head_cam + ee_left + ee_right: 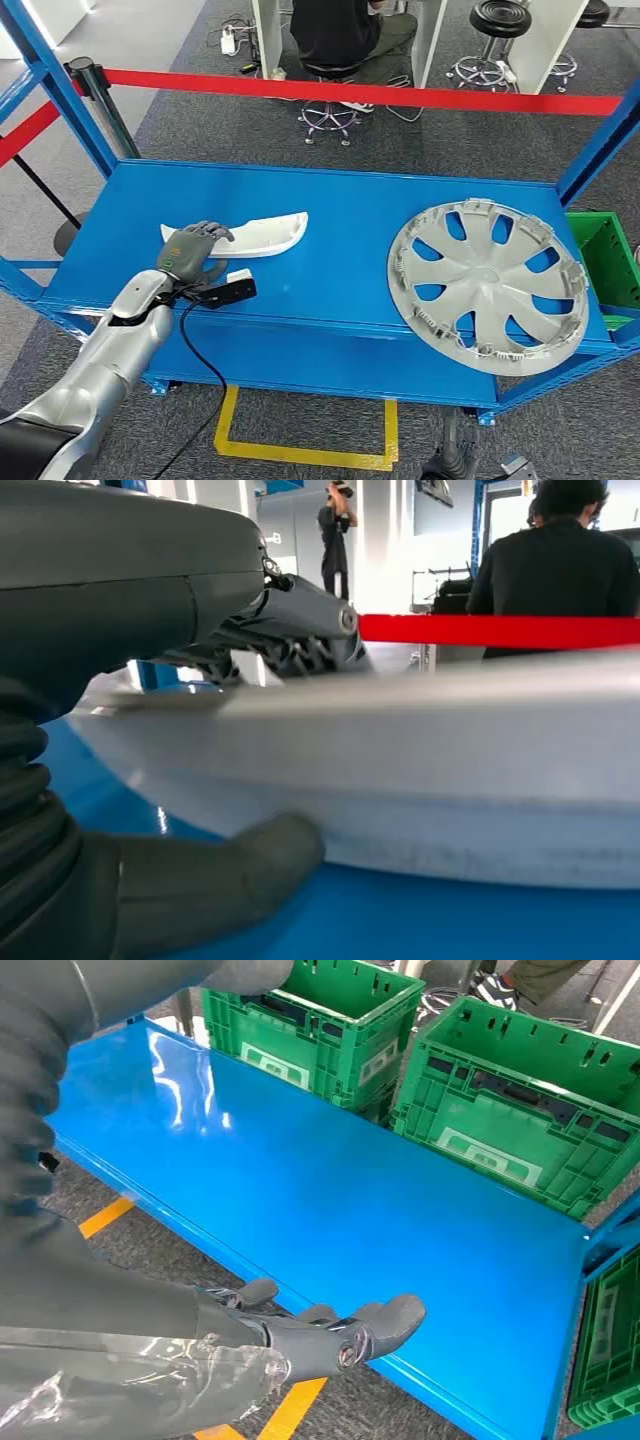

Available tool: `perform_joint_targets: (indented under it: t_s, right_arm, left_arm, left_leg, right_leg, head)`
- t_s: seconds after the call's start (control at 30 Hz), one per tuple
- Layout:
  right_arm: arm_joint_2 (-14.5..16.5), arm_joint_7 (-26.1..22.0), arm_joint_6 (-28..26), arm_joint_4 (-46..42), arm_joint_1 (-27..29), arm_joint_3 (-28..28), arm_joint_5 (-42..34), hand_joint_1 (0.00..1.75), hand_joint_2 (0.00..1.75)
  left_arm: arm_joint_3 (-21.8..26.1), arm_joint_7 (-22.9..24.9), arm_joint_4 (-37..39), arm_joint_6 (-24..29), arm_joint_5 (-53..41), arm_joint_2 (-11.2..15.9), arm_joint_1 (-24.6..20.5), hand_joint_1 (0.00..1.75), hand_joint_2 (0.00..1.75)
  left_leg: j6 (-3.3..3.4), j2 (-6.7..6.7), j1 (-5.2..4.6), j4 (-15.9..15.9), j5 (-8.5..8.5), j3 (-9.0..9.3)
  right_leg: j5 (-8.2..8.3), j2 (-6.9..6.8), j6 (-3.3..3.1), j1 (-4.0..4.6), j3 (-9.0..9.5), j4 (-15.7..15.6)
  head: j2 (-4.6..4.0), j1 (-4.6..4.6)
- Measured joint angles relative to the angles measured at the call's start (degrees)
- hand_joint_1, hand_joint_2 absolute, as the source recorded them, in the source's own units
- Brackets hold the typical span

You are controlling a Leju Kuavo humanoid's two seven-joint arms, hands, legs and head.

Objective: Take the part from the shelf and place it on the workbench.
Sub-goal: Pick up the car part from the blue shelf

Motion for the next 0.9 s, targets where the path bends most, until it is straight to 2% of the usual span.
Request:
perform_joint_targets:
  t_s: [0.47,0.6,0.77,0.9]
  right_arm:
    - [0.0,-0.3,-0.2,0.0,0.0,0.1,0.0,0.00,1.75]
    - [0.0,-0.3,-0.3,0.1,-0.1,0.1,0.0,0.00,1.75]
    - [0.0,-0.8,-0.9,0.2,-0.1,0.1,0.0,0.00,1.75]
    - [0.0,-1.0,-1.0,0.2,-0.1,0.2,0.0,0.00,1.75]
  left_arm:
    - [-0.1,-0.7,-2.2,-0.6,1.7,0.0,2.1,1.75,1.75]
    - [0.0,-0.7,-3.5,1.5,1.6,-0.3,3.4,1.75,1.75]
    - [0.0,-2.7,-11.4,6.7,2.3,-1.3,8.8,1.75,1.75]
    - [0.0,-3.4,-17.9,7.3,3.0,-2.0,12.4,1.75,1.75]
  left_leg:
    - [0.00,0.00,0.00,0.0,0.00,-0.01]
    - [-0.01,0.00,0.00,0.0,0.00,-0.01]
    - [0.00,0.01,0.00,0.0,0.00,-0.03]
    - [0.00,-0.01,-0.01,0.0,-0.05,-0.07]
  right_leg:
    - [0.00,0.00,0.00,0.00,0.00,0.0]
    - [0.00,0.01,0.00,0.00,-0.02,0.0]
    - [-0.04,-0.01,-0.01,0.00,-0.05,0.0]
    - [-0.07,-0.01,0.00,-0.01,-0.05,0.0]
  head:
    - [0.00,-0.01]
    - [0.00,-0.01]
    - [0.00,-0.01]
    - [0.00,0.00]
